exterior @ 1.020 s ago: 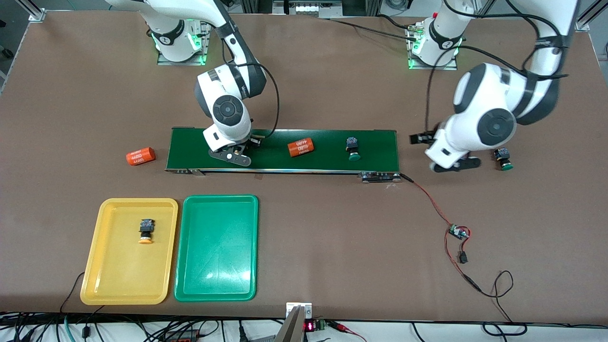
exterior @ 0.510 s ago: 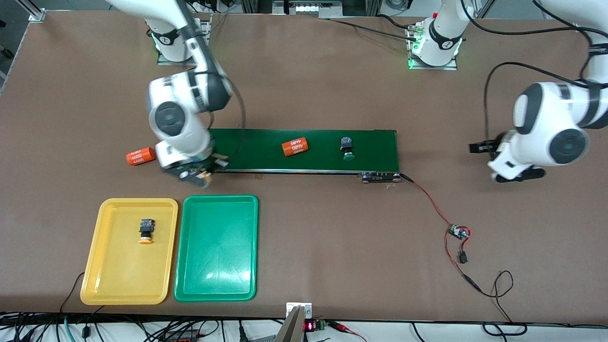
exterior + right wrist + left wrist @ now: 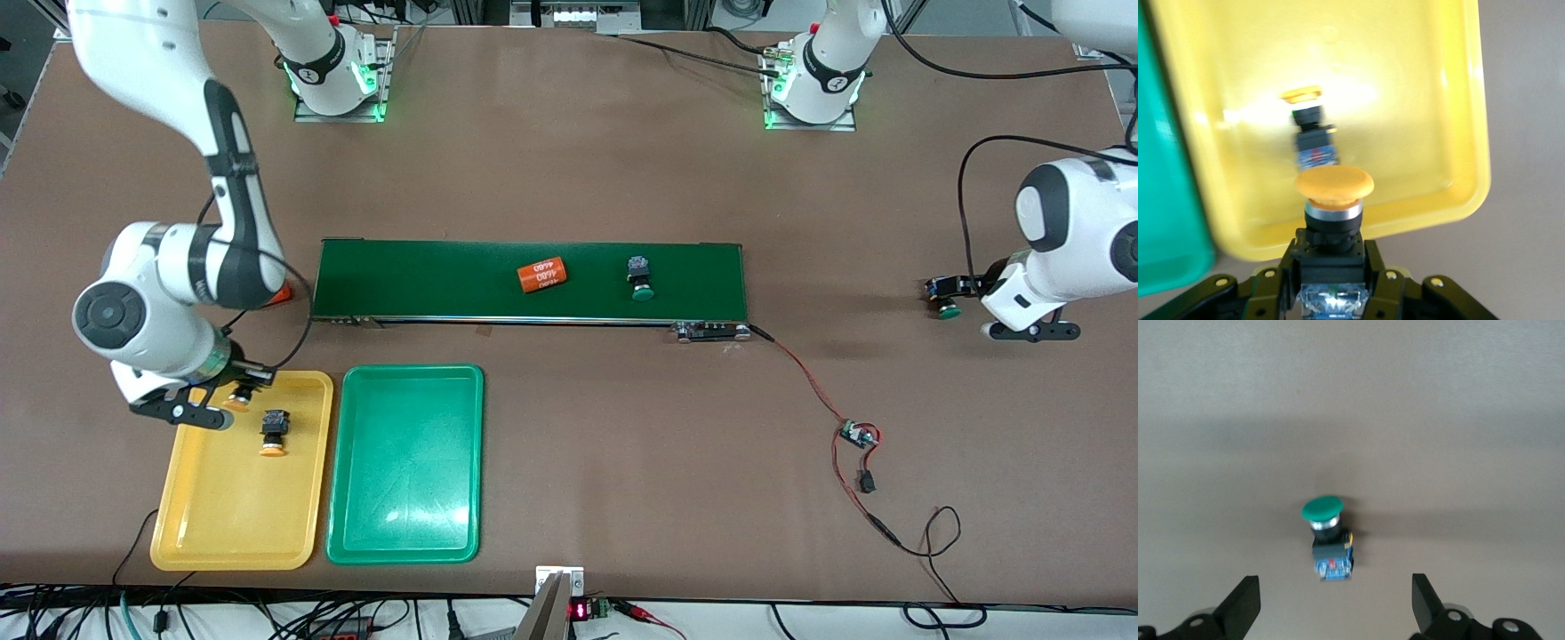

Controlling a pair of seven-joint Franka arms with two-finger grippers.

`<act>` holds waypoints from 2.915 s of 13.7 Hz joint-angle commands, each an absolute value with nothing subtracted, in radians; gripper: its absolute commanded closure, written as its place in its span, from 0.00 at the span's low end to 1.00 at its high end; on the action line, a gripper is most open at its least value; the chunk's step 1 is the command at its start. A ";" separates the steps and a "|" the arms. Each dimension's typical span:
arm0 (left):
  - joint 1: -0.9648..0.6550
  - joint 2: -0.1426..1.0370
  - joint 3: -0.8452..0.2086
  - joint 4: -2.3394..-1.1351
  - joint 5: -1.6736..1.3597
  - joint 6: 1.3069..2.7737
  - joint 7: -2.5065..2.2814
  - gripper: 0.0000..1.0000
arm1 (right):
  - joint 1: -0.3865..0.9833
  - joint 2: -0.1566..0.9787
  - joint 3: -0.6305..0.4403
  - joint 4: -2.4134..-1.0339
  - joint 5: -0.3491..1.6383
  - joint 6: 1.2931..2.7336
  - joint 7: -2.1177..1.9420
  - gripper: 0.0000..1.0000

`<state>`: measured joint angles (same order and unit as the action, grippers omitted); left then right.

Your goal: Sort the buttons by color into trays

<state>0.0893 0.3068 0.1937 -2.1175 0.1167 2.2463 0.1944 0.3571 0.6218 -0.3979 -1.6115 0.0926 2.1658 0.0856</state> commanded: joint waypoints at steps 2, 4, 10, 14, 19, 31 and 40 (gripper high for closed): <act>0.145 0.357 0.192 -2.177 0.103 2.390 0.293 0.00 | 0.259 0.755 -0.380 -1.447 0.094 2.154 -0.159 0.80; 0.155 0.383 0.193 -2.177 0.026 2.405 0.328 0.00 | 0.247 0.772 -0.374 -1.442 0.097 2.183 -0.179 0.80; 0.163 0.426 0.195 -2.195 -0.101 2.407 0.422 0.17 | 0.247 0.825 -0.374 -1.443 0.097 2.304 -0.232 0.79; 0.164 0.422 0.195 -2.200 -0.101 2.393 0.474 0.75 | 0.248 0.836 -0.374 -1.443 0.098 2.306 -0.250 0.00; 0.150 0.364 0.193 -2.128 -0.101 2.147 0.468 0.85 | 0.249 0.833 -0.374 -1.450 0.098 2.303 -0.258 0.00; 0.084 0.356 -0.208 -1.801 -0.090 1.794 0.202 0.81 | 0.255 0.783 -0.376 -1.445 0.219 2.205 -0.253 0.00; -0.218 0.452 -0.271 -1.835 -0.184 2.040 -0.138 0.82 | 0.353 0.499 -0.374 -1.445 0.221 1.889 -0.034 0.00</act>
